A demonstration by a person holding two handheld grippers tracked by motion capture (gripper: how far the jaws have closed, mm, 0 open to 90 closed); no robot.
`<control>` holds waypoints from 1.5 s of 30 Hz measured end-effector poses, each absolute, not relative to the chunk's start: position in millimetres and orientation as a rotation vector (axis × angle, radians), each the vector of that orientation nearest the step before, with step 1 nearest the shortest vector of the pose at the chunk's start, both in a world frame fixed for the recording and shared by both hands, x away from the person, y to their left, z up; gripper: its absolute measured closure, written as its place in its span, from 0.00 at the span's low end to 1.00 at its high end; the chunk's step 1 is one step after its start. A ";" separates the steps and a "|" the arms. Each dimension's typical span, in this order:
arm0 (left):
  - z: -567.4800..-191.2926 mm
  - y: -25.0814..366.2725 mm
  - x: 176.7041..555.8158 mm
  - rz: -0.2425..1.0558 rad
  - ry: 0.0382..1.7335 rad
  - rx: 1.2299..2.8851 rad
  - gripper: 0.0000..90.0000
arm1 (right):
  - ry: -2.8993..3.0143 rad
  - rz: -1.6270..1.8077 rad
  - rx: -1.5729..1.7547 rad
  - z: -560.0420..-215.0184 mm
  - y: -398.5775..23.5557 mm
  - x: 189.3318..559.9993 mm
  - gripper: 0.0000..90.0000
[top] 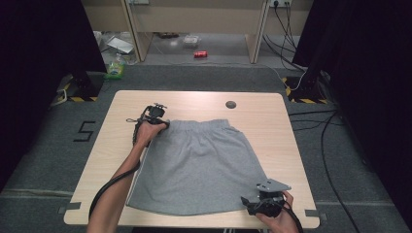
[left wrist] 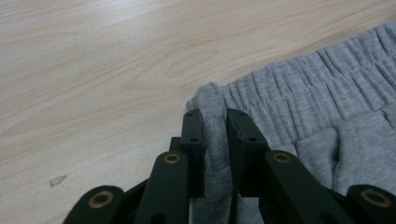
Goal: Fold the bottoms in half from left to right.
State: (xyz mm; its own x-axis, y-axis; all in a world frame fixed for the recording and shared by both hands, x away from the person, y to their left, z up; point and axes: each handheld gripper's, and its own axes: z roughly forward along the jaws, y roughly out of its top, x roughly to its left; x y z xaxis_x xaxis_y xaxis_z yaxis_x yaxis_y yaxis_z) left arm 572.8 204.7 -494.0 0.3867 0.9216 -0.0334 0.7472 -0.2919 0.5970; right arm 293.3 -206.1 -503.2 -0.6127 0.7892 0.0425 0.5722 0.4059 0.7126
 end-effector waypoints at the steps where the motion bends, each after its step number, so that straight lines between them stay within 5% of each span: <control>1: -493.6 202.6 572.5 0.450 1.421 2.136 0.86 | 2.363 1.030 1.177 -502.6 -203.4 293.5 0.25; 8: -494.1 202.9 573.0 0.450 1.413 2.137 0.87 | 2.369 1.075 1.090 -499.1 -173.9 295.0 0.26; 25: -495.0 206.6 573.5 0.433 1.388 2.135 0.86 | 2.584 1.212 0.726 -494.6 -21.2 298.9 0.29; 32: -495.5 207.7 573.5 0.427 1.380 2.131 0.86 | 2.659 1.262 0.578 -496.8 47.5 296.1 0.34; 45: -497.2 214.4 574.7 0.383 1.363 2.108 0.85 | 2.719 1.258 0.448 -509.5 111.2 292.6 0.46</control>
State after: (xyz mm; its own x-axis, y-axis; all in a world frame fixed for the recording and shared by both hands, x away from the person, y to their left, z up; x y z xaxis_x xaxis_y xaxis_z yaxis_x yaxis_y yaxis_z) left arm 574.7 214.4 -497.2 0.4330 0.8982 -0.0759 0.7275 -0.2985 0.6178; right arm 292.6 111.2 -509.5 -0.9502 0.3109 0.0220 0.2181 0.6126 0.7597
